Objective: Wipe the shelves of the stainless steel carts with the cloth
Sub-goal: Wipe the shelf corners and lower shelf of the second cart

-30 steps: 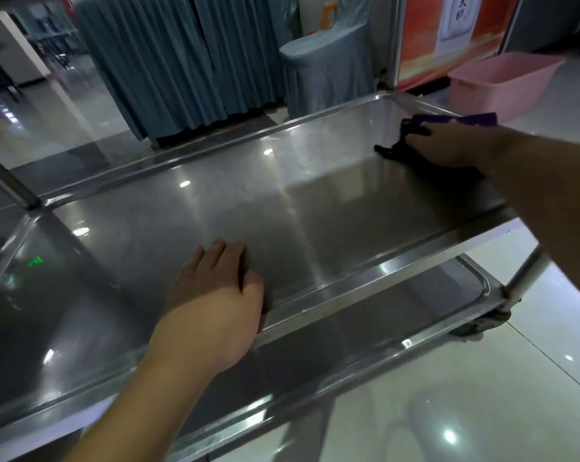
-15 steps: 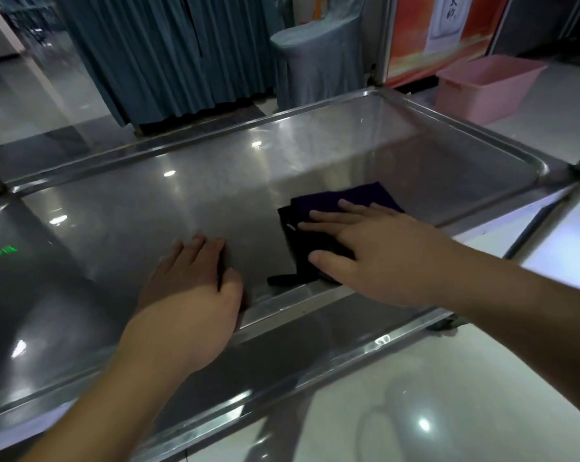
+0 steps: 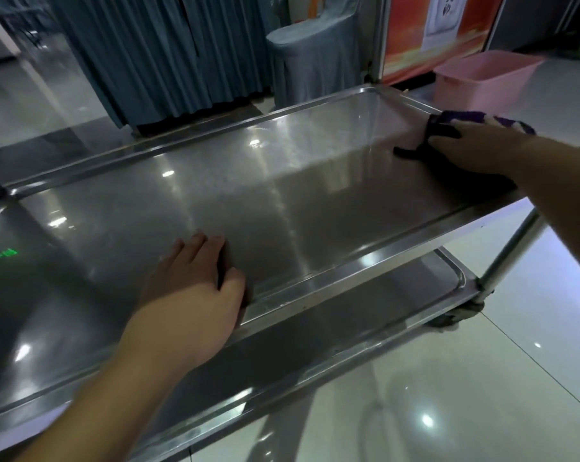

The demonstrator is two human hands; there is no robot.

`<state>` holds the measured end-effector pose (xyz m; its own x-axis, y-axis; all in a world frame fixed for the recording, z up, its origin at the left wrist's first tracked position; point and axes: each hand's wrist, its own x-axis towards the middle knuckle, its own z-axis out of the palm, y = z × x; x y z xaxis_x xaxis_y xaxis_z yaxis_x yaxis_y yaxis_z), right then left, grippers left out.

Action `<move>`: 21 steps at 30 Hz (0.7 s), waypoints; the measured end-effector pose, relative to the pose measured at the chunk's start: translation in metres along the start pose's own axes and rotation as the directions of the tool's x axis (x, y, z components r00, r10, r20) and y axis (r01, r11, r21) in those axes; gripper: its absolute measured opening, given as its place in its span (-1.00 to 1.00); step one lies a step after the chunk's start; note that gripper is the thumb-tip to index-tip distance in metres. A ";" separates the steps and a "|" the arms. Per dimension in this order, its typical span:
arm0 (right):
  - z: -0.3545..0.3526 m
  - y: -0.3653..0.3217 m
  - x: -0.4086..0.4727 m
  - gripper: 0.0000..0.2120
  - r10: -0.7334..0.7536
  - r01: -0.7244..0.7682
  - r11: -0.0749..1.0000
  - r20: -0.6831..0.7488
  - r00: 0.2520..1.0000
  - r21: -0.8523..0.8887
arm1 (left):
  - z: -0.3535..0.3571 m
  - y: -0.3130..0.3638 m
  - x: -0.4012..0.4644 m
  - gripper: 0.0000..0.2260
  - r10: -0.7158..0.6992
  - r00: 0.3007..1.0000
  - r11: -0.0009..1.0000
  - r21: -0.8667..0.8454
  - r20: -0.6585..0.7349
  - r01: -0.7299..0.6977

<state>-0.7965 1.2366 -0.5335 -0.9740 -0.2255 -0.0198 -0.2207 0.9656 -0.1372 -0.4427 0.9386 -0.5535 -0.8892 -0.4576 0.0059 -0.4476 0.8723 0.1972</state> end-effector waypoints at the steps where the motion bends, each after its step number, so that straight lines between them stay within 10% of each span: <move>1: 0.003 -0.009 0.009 -0.37 -0.057 0.057 0.998 0.010 0.998 0.009 | 0.000 0.001 0.000 -0.34 -0.007 1.000 1.000 -0.006 -0.001 0.007; 13: 0.021 -0.104 -0.049 -0.27 -0.660 0.627 0.750 0.168 0.733 0.211 | 0.001 -0.001 -0.003 -0.25 -0.040 0.999 0.999 -0.018 0.003 0.040; 21: 0.007 -0.056 0.034 -0.26 -0.231 0.227 0.971 0.044 0.972 0.072 | 0.002 -0.002 -0.001 -0.19 -0.028 1.000 1.000 -0.009 -0.004 0.028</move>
<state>-0.8174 1.1739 -0.5333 -0.8937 -0.4475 -0.0307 -0.4321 0.8772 -0.2094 -0.4408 0.9373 -0.5557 -0.8761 -0.4821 0.0038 -0.4710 0.8577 0.2062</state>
